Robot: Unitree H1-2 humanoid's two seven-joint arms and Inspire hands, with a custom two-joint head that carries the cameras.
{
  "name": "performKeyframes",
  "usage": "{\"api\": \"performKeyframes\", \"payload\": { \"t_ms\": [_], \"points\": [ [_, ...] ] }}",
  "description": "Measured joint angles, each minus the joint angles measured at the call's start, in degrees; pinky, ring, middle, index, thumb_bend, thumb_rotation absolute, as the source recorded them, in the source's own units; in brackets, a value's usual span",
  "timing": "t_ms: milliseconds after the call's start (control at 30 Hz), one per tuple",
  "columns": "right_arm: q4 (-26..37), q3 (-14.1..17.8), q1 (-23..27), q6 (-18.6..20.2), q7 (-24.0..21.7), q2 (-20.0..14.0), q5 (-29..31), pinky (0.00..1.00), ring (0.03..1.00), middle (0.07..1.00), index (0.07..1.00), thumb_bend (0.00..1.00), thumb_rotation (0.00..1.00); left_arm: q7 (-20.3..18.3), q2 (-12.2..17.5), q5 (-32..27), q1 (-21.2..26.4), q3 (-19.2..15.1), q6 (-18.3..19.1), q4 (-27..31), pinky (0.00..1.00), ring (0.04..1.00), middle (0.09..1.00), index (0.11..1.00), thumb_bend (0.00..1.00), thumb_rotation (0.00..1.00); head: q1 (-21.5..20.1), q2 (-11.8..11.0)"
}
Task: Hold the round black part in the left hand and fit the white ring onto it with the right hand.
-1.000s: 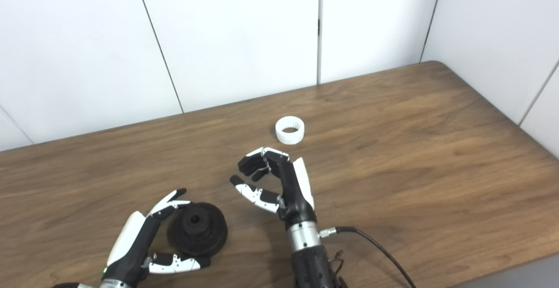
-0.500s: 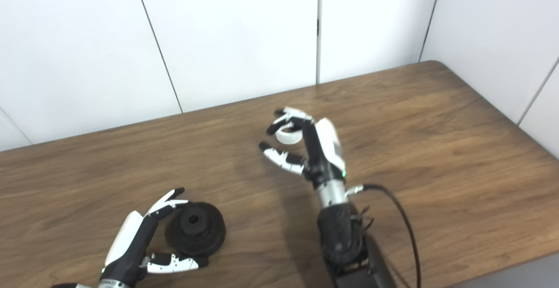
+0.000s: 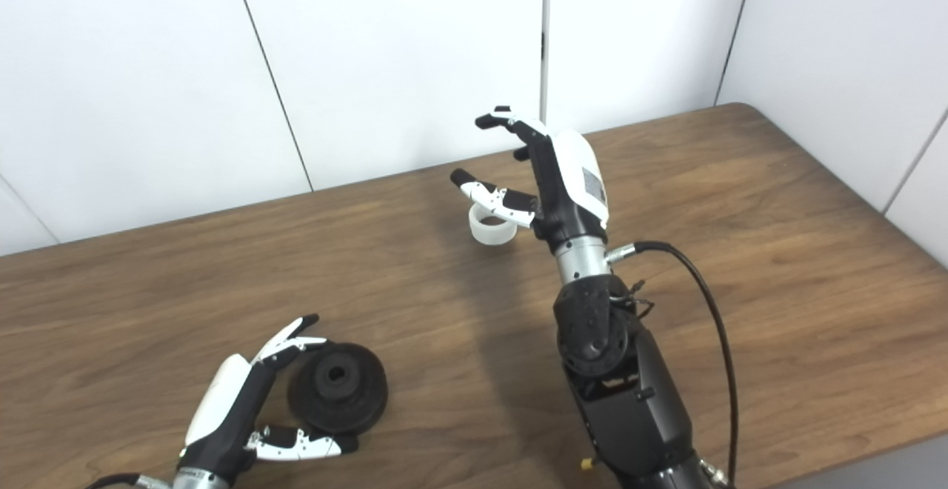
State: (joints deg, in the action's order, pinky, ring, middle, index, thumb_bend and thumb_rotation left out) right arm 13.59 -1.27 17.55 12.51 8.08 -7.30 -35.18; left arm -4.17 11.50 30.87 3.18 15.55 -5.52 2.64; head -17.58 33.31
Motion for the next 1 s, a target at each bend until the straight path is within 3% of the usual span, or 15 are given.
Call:
{"api": "performKeyframes", "payload": {
  "t_ms": [433, 767, 1000],
  "points": [
    [-1.0, 0.2, 5.9, 3.5, -5.0, -6.3, -2.2, 0.57, 0.765, 0.822, 0.739, 0.61, 0.41, 1.2, 0.1, 1.5, 0.7, 0.8, 0.4, -1.3, 0.94, 0.958, 0.947, 0.614, 0.89, 0.22, 0.6, -0.5],
    [-6.9, -1.7, 8.8, 4.7, -10.4, -12.0, -3.8, 0.61, 0.782, 0.83, 0.749, 0.63, 0.41, 1.4, 0.7, 2.7, 1.4, 1.9, 2.1, -1.4, 0.99, 0.984, 0.96, 0.617, 0.9, 0.24, 0.9, -0.9],
    [-10.4, -2.3, 10.3, 5.8, -15.1, -14.5, -2.9, 0.62, 0.811, 0.861, 0.788, 0.65, 0.46, 1.5, 1.1, 4.1, 1.9, 2.5, 2.3, -1.4, 1.0, 0.997, 0.964, 0.616, 0.91, 0.24, 1.0, -0.9]
  ]
}}
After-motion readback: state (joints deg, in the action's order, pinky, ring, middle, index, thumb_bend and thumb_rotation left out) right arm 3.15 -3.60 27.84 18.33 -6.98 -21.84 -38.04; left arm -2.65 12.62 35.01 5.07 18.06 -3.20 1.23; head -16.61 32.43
